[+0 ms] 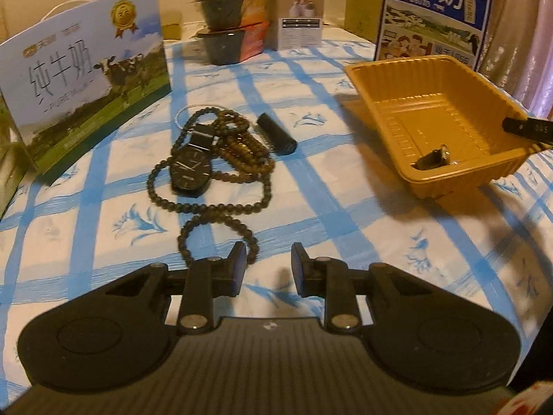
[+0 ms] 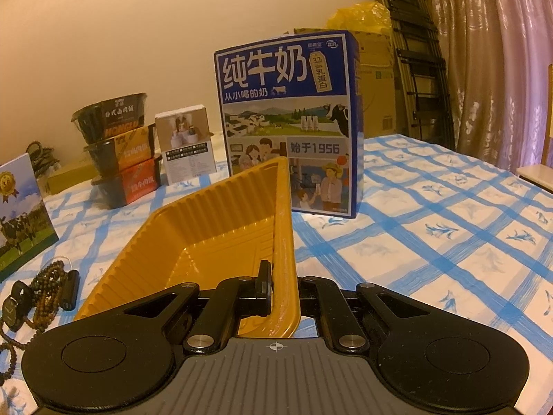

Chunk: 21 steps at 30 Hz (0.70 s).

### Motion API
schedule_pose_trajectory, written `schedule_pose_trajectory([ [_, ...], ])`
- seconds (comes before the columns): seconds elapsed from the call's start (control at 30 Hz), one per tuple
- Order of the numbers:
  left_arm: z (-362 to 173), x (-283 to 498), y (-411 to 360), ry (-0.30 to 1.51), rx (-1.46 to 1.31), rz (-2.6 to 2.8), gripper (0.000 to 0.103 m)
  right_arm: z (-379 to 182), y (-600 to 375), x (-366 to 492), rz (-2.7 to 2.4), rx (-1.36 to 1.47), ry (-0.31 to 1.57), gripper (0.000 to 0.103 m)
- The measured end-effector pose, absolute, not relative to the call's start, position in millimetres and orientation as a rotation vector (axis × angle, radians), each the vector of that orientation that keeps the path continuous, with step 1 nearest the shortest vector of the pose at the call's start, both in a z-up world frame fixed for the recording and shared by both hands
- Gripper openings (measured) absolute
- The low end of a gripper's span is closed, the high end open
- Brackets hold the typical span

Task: Organize jewelry
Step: 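Lower the second earring into the tray and open the left tool, then grasp a dark wooden bead bracelet with the left tool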

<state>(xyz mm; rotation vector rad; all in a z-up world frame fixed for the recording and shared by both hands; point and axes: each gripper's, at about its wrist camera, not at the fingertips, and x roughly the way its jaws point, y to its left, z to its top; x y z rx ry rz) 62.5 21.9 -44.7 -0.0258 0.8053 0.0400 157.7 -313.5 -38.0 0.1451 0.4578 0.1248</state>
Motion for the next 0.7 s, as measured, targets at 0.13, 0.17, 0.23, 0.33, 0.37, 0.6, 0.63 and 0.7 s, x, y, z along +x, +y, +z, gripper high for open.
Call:
schedule_pose_trajectory([
  [0.13,-45.9,69.1,23.0,0.802,-0.025,0.055,0.025,-38.3,-313.4,157.4,0.125,0.142,0.457,0.006],
  [0.17,-46.8,70.4,23.1,0.803,-0.025,0.056,0.025,-38.5,-313.6,157.4,0.125,0.143,0.458,0.006],
  [0.23,-49.6,74.0,22.9,0.810,-0.023,0.058,0.025,-38.4,-313.2,157.3,0.125,0.144,0.458,0.006],
  [0.33,-53.9,79.1,22.8,0.823,-0.023,0.061,0.025,-38.3,-313.0,157.3,0.126,0.143,0.457,0.006],
  [0.37,-55.8,81.3,23.1,0.830,-0.023,0.062,0.025,-38.4,-312.9,157.5,0.125,0.143,0.457,0.006],
  [0.6,-67.5,92.8,29.8,0.864,-0.063,0.084,0.014,-38.4,-312.9,157.1,0.124,0.144,0.459,0.006],
  [0.63,-68.3,93.0,30.1,0.864,-0.060,0.087,0.011,-38.4,-312.7,157.3,0.124,0.144,0.458,0.006],
  [0.7,-68.4,92.5,29.2,0.860,-0.051,0.084,0.006,-38.3,-312.9,157.1,0.125,0.144,0.457,0.006],
])
